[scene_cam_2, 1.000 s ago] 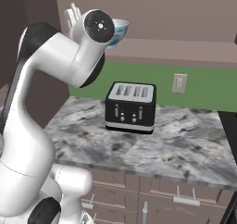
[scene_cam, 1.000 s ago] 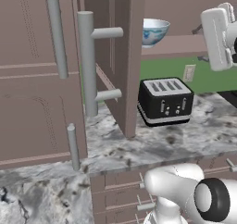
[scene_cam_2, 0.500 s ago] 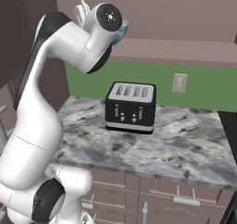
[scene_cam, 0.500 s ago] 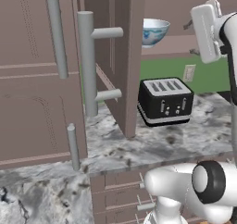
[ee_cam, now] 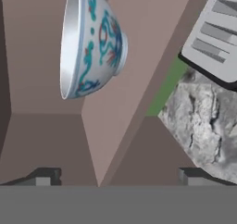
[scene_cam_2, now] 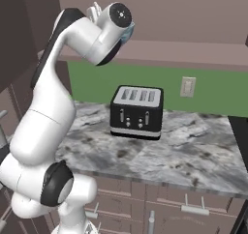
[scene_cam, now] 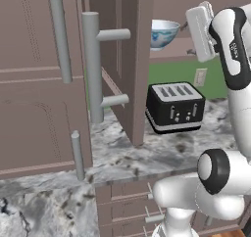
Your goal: Pick up the bowls from the cabinet and place each bowl in front of a stool on the dining counter.
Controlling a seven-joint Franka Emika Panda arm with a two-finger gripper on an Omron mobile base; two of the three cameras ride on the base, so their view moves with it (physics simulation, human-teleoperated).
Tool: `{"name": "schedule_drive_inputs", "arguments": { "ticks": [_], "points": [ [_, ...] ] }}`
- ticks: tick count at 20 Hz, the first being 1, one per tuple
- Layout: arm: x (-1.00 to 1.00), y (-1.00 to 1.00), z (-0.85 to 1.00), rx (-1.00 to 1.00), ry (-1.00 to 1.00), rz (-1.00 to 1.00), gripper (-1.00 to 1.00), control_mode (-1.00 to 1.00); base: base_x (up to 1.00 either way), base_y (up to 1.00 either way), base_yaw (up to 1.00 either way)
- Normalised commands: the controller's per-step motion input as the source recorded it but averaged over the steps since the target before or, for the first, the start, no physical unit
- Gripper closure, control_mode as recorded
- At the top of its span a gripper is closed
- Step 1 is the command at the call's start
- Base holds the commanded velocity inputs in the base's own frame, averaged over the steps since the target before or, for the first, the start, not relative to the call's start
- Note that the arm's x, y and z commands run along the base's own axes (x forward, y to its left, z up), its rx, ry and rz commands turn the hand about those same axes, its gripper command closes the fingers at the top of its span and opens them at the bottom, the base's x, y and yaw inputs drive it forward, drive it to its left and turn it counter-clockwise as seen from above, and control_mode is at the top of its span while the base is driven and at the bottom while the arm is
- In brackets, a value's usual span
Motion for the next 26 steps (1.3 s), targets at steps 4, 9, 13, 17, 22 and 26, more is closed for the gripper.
{"name": "schedule_drive_inputs", "arguments": {
  "ticks": [4,9,13,17,22,26],
  "points": [
    [0.57,0.0,0.0,0.0,0.02,0.0,-1.0,-1.0,0.0,0.0,0.0],
    [0.48,0.0,0.0,0.0,0.01,0.0,-1.0,-1.0,0.0,0.0,0.0],
    [0.35,0.0,0.0,0.0,0.01,0.0,-1.0,-1.0,0.0,0.0,0.0],
    [0.33,0.0,0.0,0.0,0.0,0.0,-1.0,-1.0,0.0,0.0,0.0],
    [0.31,0.0,-0.02,0.0,0.0,0.0,-1.0,-1.0,0.0,0.0,0.0],
    [0.27,0.0,-0.13,0.0,0.0,0.0,-1.0,-1.0,0.0,0.0,0.0]
  ]
}}
